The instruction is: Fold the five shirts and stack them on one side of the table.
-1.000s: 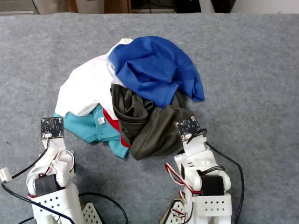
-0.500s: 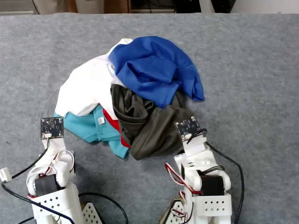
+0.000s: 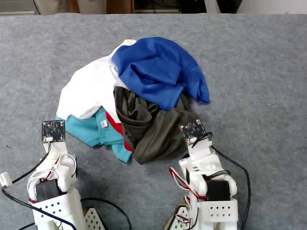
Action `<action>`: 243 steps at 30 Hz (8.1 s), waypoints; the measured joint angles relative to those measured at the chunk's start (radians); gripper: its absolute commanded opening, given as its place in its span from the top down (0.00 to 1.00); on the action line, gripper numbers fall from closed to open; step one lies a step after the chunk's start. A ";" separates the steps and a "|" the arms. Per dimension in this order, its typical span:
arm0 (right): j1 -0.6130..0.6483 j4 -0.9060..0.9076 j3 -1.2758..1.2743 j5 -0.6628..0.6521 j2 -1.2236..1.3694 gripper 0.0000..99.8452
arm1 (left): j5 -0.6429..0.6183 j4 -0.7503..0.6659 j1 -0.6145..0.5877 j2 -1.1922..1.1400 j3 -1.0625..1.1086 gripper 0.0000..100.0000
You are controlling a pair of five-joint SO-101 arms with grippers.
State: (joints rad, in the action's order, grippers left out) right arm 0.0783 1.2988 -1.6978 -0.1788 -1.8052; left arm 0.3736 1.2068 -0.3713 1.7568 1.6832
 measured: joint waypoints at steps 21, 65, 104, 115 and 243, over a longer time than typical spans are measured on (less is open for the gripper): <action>0.000 0.000 0.000 0.000 0.000 1.00 | 0.000 0.000 0.000 0.000 0.000 0.98; 0.000 0.000 0.000 0.000 0.000 1.00 | 0.000 0.000 0.000 0.000 0.000 0.98; 0.000 0.000 0.000 0.000 0.000 1.00 | 0.000 -0.069 0.000 0.000 -0.112 0.98; 0.000 0.000 0.000 0.000 0.000 1.00 | 0.000 -0.233 0.000 -0.005 -0.522 0.97; 0.281 -0.491 0.196 -0.118 0.000 0.96 | -0.853 -0.092 -0.370 -2.220 -1.815 0.98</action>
State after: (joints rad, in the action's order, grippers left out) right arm 0.3590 0.8078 -1.5014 -0.2969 -1.8052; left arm -0.4795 1.1147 -0.7411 -0.4634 -0.1320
